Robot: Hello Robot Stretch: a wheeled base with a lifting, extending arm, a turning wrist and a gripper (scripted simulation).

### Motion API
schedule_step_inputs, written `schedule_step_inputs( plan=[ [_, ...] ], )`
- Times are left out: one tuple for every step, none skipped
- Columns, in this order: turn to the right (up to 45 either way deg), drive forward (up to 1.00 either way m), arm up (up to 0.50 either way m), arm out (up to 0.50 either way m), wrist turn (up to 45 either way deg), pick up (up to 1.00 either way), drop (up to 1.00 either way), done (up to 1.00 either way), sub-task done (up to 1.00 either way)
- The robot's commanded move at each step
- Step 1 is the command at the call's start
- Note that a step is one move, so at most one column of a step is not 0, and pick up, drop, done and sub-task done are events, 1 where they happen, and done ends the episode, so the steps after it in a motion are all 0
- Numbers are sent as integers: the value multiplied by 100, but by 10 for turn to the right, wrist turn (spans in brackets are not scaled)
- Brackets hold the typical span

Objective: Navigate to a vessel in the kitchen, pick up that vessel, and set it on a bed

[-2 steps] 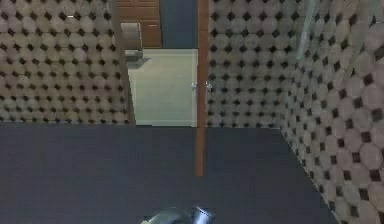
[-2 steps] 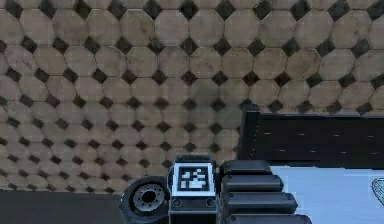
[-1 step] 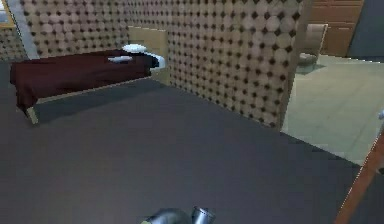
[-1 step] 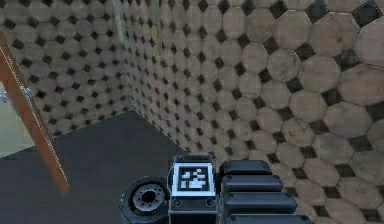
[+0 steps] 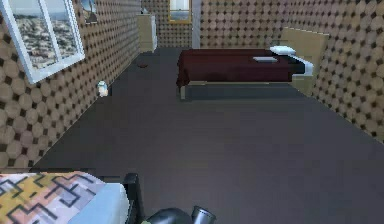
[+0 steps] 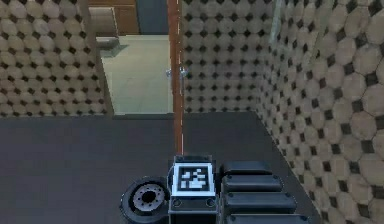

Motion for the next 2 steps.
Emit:
schedule_step_inputs(
  plan=[
    [0,5,0,0,0,0,0,0,0],
    [-90,0,0,0,0,0,0,0,0]
  ],
)
